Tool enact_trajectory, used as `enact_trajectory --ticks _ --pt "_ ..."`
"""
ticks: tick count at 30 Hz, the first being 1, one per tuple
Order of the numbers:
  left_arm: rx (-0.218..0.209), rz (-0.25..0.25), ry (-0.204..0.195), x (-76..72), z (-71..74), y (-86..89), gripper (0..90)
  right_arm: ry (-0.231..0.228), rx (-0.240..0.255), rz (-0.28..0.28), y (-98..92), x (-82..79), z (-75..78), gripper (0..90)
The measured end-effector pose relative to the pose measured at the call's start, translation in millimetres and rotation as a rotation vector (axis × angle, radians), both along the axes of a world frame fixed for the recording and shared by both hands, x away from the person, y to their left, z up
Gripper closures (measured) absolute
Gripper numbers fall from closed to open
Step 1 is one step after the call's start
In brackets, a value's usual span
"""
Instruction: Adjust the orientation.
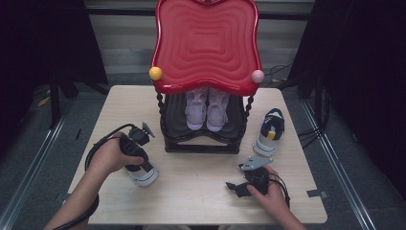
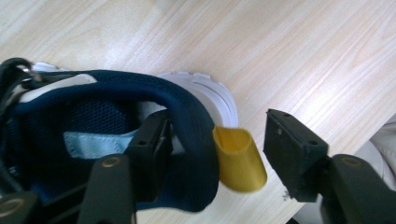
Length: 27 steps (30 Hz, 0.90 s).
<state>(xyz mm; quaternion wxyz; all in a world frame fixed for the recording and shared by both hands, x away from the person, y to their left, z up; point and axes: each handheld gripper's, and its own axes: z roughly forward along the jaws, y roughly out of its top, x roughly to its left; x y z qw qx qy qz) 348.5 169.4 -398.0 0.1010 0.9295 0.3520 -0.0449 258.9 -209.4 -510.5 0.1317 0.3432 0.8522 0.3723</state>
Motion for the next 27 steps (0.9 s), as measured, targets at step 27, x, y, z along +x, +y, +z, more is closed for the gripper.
enact_trajectory --ticks 27 --pt "0.068 0.036 0.070 7.9 0.6 1.2 71.1 -0.001 -0.002 0.002 -0.1 0.1 0.0 13.5"
